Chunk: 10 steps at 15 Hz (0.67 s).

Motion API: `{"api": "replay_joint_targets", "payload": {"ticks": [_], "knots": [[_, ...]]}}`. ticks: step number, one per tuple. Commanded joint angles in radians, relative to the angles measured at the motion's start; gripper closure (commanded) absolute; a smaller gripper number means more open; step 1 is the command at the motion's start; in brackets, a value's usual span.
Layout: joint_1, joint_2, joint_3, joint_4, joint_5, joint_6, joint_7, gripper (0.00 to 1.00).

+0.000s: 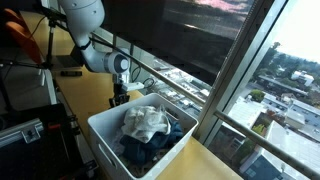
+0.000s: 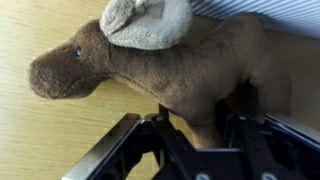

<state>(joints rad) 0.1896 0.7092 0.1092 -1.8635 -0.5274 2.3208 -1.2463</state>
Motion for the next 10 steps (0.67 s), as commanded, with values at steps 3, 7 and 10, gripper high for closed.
{"api": "replay_joint_targets", "payload": {"ticks": [3, 7, 10], "knots": [[-0.016, -0.007, 0.029, -0.002, 0.016, 0.013, -0.02, 0.97], [-0.009, -0.1, 0.069, -0.029, 0.047, 0.004, -0.016, 0.97], [0.005, -0.204, 0.103, -0.039, 0.065, 0.0, -0.011, 0.97]]}}
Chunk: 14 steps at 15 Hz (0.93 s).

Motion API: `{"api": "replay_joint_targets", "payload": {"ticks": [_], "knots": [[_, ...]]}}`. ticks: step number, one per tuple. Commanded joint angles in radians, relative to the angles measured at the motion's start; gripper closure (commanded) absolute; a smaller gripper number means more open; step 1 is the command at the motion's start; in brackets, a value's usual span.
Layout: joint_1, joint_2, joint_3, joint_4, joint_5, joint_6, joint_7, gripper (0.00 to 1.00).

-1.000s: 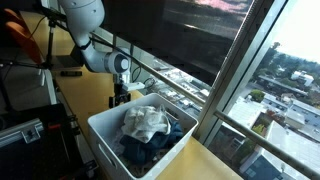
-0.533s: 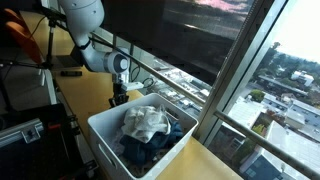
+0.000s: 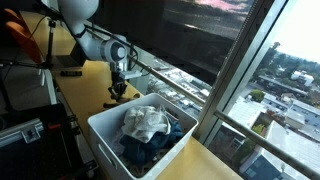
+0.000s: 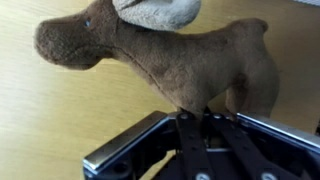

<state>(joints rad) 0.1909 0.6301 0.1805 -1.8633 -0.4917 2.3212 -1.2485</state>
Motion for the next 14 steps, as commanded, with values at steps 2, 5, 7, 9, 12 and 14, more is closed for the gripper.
{"api": "replay_joint_targets", "payload": {"ticks": [2, 5, 7, 9, 12, 14], "knots": [[-0.005, -0.206, 0.034, -0.037, 0.038, -0.004, -0.015, 0.97], [-0.044, -0.306, -0.002, -0.026, 0.04, 0.001, -0.018, 0.97], [-0.084, -0.355, -0.038, -0.02, 0.04, 0.001, -0.026, 0.97], [-0.119, -0.398, -0.072, -0.03, 0.037, 0.001, -0.019, 0.97], [-0.17, -0.408, -0.112, -0.045, 0.049, 0.01, -0.025, 0.97], [-0.19, -0.384, -0.13, -0.073, 0.052, 0.026, -0.015, 0.97]]}}
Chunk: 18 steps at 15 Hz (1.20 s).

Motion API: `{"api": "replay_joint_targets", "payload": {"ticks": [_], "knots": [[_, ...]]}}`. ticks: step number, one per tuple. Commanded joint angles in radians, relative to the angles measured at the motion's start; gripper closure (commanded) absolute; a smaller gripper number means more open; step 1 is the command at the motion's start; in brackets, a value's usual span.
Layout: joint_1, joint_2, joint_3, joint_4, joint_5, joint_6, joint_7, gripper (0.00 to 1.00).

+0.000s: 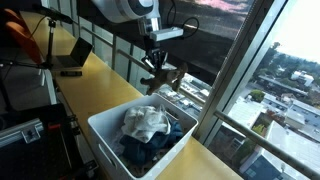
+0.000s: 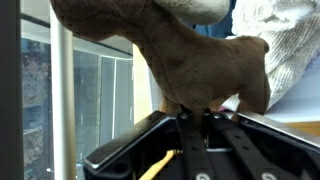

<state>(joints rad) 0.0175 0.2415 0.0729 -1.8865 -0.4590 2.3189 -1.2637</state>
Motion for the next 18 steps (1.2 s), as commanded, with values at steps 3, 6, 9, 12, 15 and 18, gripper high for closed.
{"api": "replay_joint_targets", "payload": {"ticks": [3, 6, 9, 12, 15, 18], "knots": [[-0.04, 0.054, -0.037, -0.1, 0.038, 0.054, 0.007, 0.97], [-0.062, 0.104, -0.04, -0.138, 0.069, 0.083, 0.0, 0.64], [-0.074, 0.107, -0.032, -0.172, 0.1, 0.096, -0.006, 0.5], [-0.064, 0.032, -0.024, -0.206, 0.115, 0.088, 0.008, 0.29], [-0.041, -0.068, -0.017, -0.221, 0.119, 0.064, 0.049, 0.05], [-0.005, -0.182, -0.008, -0.233, 0.106, 0.028, 0.114, 0.0]]}}
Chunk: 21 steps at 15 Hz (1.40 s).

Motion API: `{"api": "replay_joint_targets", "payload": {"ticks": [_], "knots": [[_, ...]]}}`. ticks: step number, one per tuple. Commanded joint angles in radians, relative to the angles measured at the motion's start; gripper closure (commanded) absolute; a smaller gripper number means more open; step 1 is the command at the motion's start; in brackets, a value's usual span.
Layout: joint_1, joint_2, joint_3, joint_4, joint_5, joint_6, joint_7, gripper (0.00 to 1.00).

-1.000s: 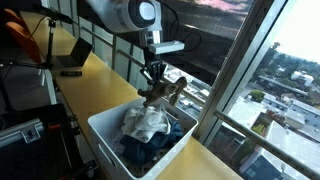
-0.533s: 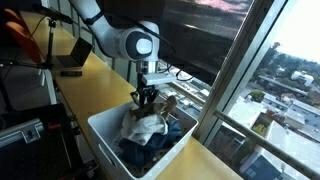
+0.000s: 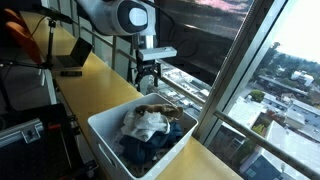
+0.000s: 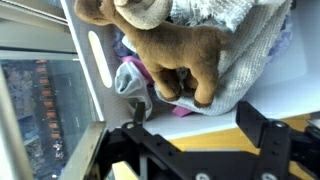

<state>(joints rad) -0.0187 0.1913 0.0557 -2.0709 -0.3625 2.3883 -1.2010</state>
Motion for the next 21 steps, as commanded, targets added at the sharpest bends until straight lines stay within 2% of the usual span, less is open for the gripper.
{"api": "replay_joint_targets", "payload": {"ticks": [1, 5, 6, 9, 21], "knots": [[0.047, -0.162, 0.017, -0.05, 0.006, -0.054, 0.078, 0.0], [0.119, -0.201, 0.062, -0.013, 0.007, -0.101, 0.227, 0.0], [0.097, -0.188, 0.037, -0.017, 0.0, -0.079, 0.156, 0.0], [0.129, -0.199, 0.062, -0.017, 0.0, -0.091, 0.226, 0.0], [0.124, -0.196, 0.058, -0.017, 0.0, -0.091, 0.228, 0.0]]}}
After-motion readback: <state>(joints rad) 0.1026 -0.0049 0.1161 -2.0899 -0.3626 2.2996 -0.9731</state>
